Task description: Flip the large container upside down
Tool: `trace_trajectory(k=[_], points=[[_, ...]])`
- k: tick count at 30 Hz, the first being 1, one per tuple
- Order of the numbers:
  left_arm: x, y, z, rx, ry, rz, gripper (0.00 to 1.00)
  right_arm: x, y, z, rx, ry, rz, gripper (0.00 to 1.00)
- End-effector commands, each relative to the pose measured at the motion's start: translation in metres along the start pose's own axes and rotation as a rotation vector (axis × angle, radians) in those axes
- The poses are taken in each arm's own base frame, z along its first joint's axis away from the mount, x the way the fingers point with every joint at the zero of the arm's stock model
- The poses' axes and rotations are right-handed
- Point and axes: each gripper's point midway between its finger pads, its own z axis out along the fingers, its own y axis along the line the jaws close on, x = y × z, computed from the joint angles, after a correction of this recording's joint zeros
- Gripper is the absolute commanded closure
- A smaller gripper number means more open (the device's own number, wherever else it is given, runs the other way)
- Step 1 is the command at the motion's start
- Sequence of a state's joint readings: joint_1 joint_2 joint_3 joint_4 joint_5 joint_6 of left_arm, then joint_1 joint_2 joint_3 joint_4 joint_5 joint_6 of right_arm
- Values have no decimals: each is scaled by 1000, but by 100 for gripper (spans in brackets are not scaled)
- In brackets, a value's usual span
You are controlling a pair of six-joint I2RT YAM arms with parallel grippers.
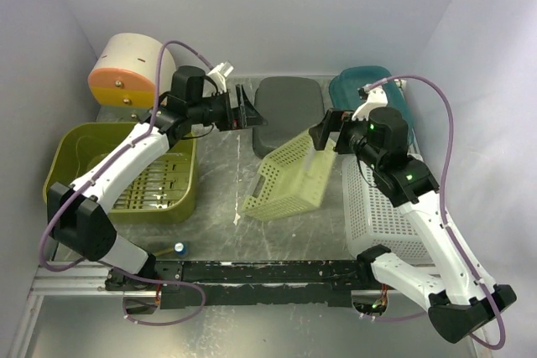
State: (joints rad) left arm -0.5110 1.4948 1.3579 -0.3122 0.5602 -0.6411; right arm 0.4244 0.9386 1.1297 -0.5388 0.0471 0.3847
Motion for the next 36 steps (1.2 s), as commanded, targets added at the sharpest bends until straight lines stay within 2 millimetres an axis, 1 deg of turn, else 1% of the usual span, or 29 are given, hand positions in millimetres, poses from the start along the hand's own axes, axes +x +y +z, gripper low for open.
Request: trace_trajectory(k=[1,4,5,7,9,10,12,14,17,19,21,22,26,29,32,34,35,36], points=[[-15,-15,-10,87,-25,-5,0,2,28,0,-166,11,7,0],[-19,-19,-16,89,-36,20,0,9,40,2,-236,42,4,0],[-21,-20,-18,82,-40,37,0,11,39,3,-232,53,0,0],[-27,-21,-25,49,-58,69,0,20,31,6,-192,91,-9,0],[-33,-21,-34,1,-81,104,0,33,25,8,-171,141,-33,0],[-36,-20,-38,-24,-89,119,1,42,25,8,-192,182,-69,0],[-42,-20,-47,-68,-104,148,0,69,35,8,-278,297,-125,1],[-48,-20,-56,-110,-122,172,1,106,45,6,-317,430,-185,1],[-55,-20,-69,-164,-143,193,0,164,57,0,-278,591,-316,0],[-57,-18,-76,-196,-150,200,0,198,60,-7,-266,684,-371,0],[-59,-19,-82,-212,-162,208,1,220,69,-15,-301,752,-390,1],[-60,-18,-84,-217,-165,209,0,237,72,-22,-333,802,-404,1],[-56,-17,-84,-211,-162,204,1,273,86,-40,-435,913,-436,2],[-52,-13,-80,-206,-148,195,0,302,95,-54,-480,1018,-494,5],[-51,-12,-79,-205,-147,193,0,321,89,-56,-433,1086,-567,7],[-51,-12,-79,-202,-149,196,0,328,83,-52,-390,1116,-601,14],[-50,-12,-80,-203,-150,196,0,330,81,-49,-366,1120,-616,20],[-50,-12,-80,-202,-149,196,0,329,80,-46,-347,1117,-627,28]])
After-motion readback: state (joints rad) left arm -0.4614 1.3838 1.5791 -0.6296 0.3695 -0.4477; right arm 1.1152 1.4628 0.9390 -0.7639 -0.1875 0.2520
